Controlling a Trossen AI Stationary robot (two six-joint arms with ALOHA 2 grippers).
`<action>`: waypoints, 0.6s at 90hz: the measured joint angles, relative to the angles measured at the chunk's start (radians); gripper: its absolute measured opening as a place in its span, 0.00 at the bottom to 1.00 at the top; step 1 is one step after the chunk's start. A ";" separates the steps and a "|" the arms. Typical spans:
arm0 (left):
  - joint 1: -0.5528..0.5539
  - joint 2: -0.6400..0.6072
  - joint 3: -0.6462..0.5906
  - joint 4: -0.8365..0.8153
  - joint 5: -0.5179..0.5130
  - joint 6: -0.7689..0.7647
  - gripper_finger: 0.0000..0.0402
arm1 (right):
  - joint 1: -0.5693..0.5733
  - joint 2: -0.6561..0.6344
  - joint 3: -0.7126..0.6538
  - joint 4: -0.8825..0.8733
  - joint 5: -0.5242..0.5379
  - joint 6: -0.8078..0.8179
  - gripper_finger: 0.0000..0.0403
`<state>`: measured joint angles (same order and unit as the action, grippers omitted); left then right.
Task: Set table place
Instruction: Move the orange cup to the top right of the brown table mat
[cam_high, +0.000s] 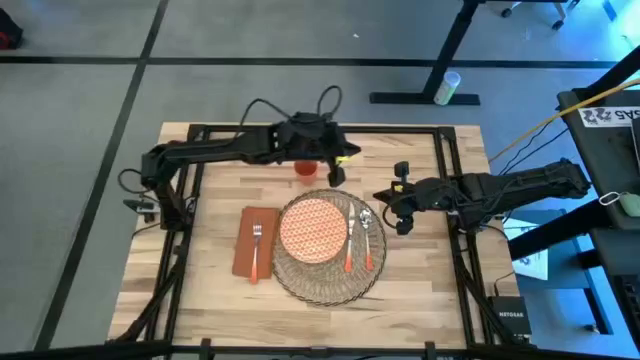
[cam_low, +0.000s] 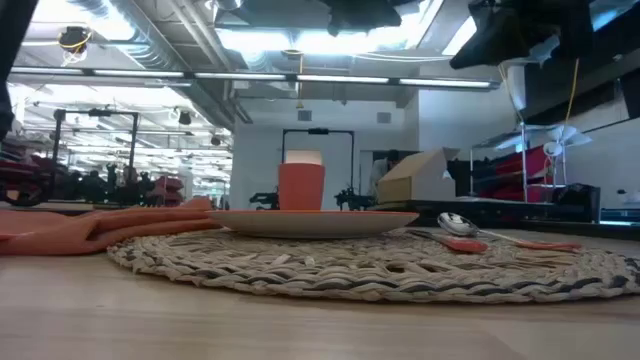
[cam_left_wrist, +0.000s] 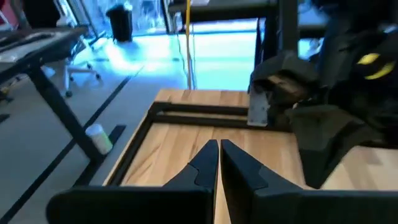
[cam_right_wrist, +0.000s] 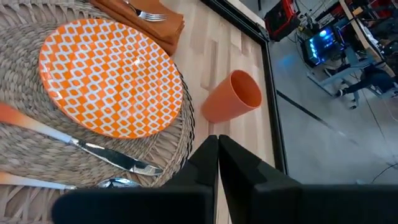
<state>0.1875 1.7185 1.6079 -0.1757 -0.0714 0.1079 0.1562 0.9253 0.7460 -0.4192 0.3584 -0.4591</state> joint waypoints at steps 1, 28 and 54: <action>0.000 -0.007 -0.011 0.007 0.000 -0.002 0.00 | 0.000 0.000 0.000 0.000 0.000 0.000 0.00; 0.001 -0.180 -0.245 0.054 0.002 -0.042 0.00 | 0.000 0.000 0.000 0.019 0.000 0.001 0.00; 0.003 -0.315 -0.277 -0.248 0.002 -0.057 0.00 | -0.010 0.000 0.000 0.037 -0.008 0.001 0.00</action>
<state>0.1905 1.4037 1.3312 -0.4235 -0.0696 0.0506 0.1457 0.9253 0.7460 -0.3821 0.3501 -0.4580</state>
